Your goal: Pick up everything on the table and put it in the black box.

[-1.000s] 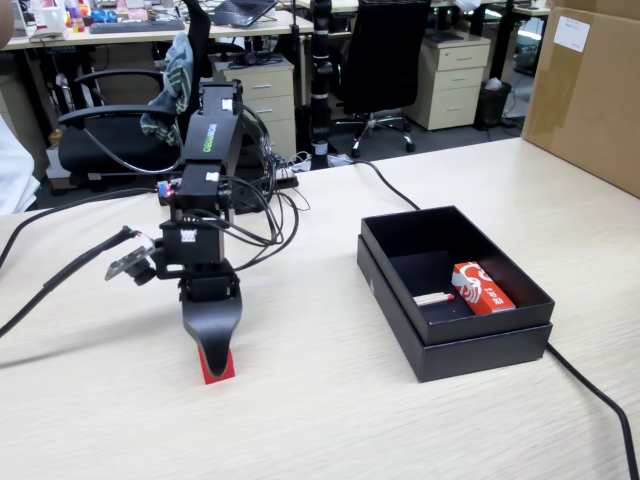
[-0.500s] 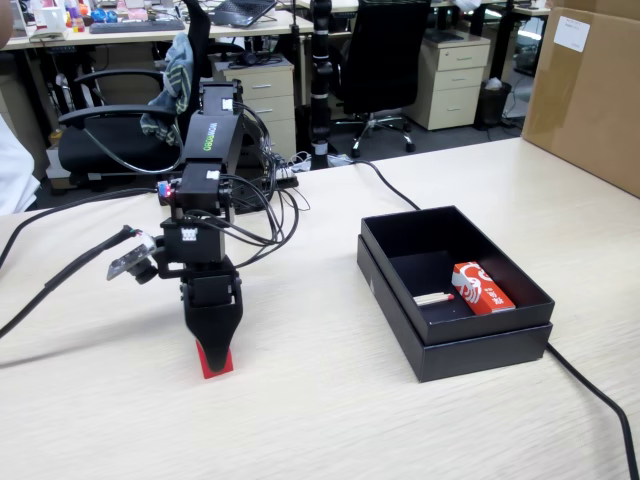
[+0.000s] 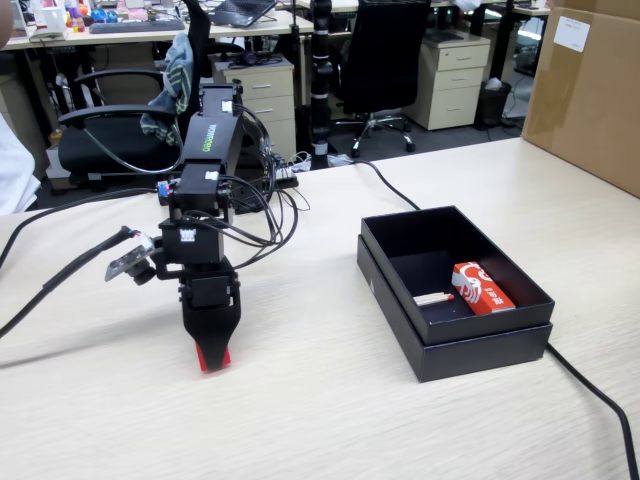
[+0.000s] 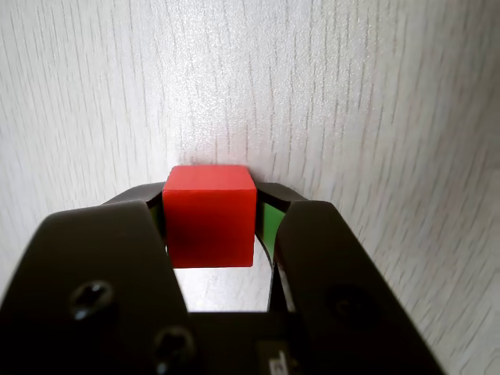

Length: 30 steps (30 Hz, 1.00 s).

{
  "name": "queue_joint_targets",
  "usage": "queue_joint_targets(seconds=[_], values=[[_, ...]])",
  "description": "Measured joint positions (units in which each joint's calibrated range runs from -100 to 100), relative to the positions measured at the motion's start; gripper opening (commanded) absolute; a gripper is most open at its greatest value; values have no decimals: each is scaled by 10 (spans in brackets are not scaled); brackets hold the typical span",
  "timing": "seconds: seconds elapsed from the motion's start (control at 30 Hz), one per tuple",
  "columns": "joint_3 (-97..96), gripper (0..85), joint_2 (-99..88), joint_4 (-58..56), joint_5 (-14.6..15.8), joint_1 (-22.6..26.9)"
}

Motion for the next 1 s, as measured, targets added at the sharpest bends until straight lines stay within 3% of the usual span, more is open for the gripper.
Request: queue_joint_targets(seconds=[0.2, 0.53, 0.63, 0.73, 0.83, 1.0], values=[[-14, 9, -31, -32, 1, 0], [-116, 9, -386, -33, 38, 47], [-155, 9, -507, -33, 48, 81], [-184, 9, -650, -33, 84, 158], [-186, 9, -658, -33, 102, 211], [-187, 9, -572, -33, 124, 243]])
